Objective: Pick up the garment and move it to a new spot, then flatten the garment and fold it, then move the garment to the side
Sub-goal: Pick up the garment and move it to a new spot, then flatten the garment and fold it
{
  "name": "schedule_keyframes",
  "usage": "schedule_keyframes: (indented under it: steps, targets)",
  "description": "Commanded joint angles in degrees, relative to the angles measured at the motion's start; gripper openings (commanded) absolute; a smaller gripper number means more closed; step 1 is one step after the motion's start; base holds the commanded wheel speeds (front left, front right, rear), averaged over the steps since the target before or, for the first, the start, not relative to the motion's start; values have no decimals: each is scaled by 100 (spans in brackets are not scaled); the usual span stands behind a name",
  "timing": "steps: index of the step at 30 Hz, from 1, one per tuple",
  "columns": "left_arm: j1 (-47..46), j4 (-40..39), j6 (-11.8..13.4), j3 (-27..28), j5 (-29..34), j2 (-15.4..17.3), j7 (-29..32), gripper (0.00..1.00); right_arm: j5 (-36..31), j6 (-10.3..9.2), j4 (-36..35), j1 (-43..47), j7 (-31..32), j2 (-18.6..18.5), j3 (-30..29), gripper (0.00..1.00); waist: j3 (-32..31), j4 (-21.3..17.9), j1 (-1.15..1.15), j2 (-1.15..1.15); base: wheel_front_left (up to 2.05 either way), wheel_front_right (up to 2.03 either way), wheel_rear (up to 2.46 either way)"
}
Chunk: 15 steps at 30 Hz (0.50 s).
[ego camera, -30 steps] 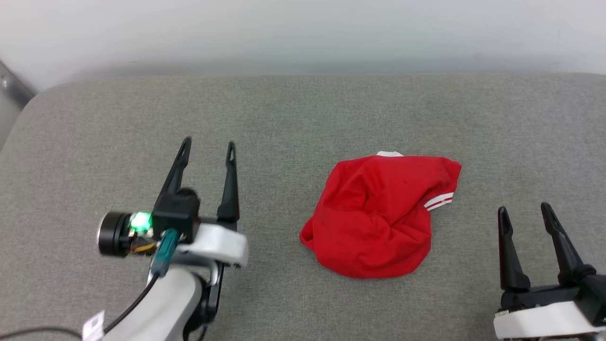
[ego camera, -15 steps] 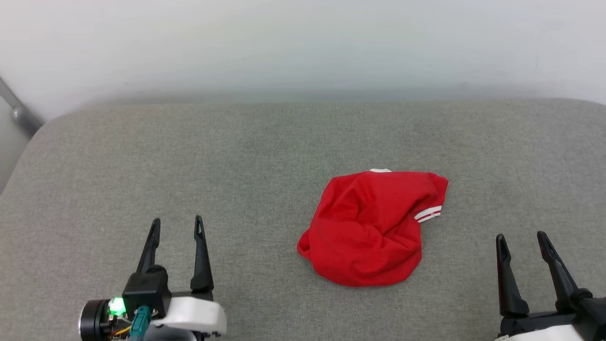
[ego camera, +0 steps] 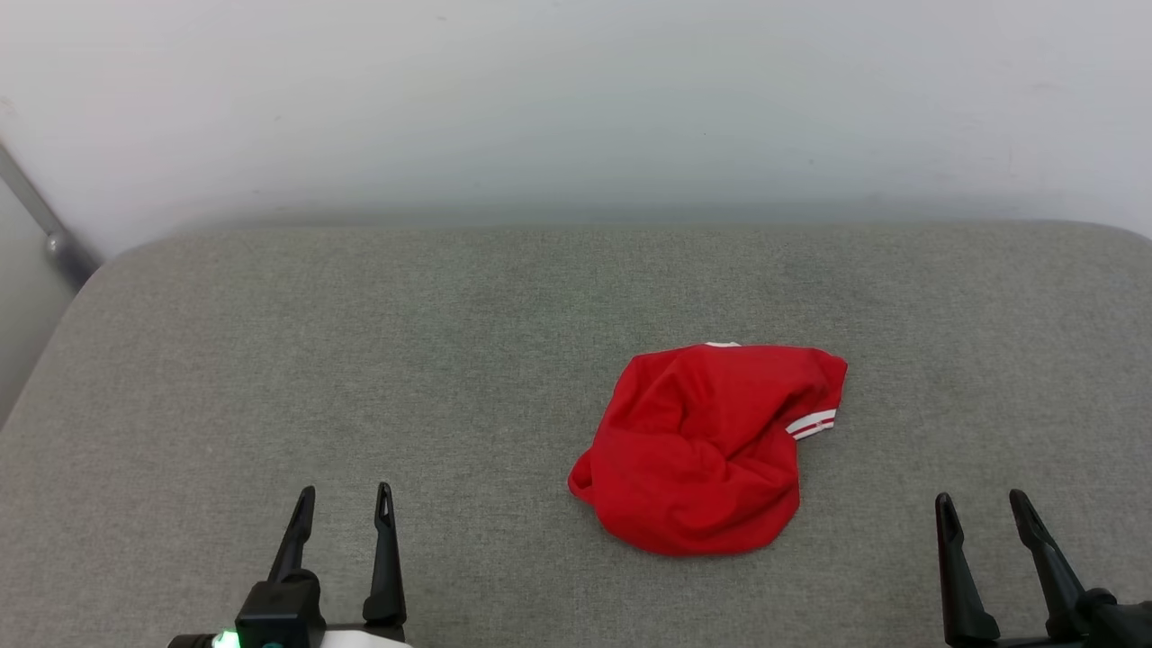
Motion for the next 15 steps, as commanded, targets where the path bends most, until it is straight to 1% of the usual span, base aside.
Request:
schedule_keyframes:
  steps: [1,6,15]
  targets:
    - [67,32,-45,44,45,-31,-15,100,8,-4,18,62,-14,12,11,100,-3,4,1,0,0,0,0]
    - [89,55,-205,230,181,-187,-15,100,65,-4,35,111,-14,12,33,100,-1,22,1,0,0,0,0]
    - [152,117,-416,476,332,-338,-15,100,158,-4,71,130,-14,12,73,100,-9,15,1,0,0,0,0]
